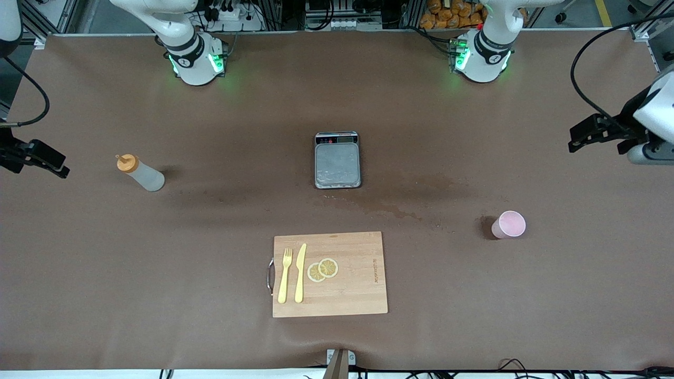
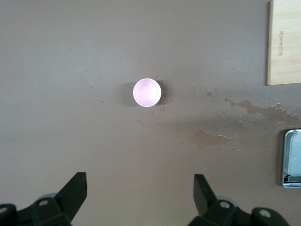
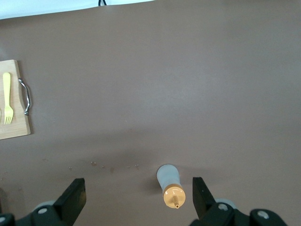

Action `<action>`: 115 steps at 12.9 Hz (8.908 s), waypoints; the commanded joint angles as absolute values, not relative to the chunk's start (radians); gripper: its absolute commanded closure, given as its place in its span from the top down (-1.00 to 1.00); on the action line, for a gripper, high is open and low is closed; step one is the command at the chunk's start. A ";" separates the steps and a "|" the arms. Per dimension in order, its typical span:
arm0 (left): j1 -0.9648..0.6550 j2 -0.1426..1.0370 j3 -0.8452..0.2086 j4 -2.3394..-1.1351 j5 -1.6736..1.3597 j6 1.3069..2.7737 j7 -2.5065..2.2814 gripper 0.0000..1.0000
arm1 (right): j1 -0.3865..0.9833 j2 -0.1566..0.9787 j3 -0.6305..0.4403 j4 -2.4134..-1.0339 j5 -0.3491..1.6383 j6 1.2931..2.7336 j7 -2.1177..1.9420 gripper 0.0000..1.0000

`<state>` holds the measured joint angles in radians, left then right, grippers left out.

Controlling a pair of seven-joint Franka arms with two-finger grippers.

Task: Add sauce to pink cup with both arms
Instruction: 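Reach the left gripper down to the pink cup and grasp it, then lift the pink cup with the left gripper while the right gripper grasps the bottle, then carry the pink cup with the left gripper onto the metal scale, then release the cup and raise the left gripper while the right gripper lifts the bottle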

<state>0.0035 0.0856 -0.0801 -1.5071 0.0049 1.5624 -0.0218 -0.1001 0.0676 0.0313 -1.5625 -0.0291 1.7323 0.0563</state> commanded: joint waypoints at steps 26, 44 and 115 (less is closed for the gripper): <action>0.086 0.486 -0.075 -1.865 0.000 2.292 -0.014 0.58 | -0.517 0.369 0.041 -1.557 0.327 1.652 0.273 1.00; 0.052 0.399 -0.196 -1.853 -0.009 2.161 -0.098 -1.00 | -0.634 0.727 0.041 -1.572 0.548 1.414 0.476 1.00; 0.001 0.011 -0.072 -1.554 0.009 1.588 -0.089 1.00 | 0.398 0.571 0.044 -1.339 0.132 1.246 2.037 -0.18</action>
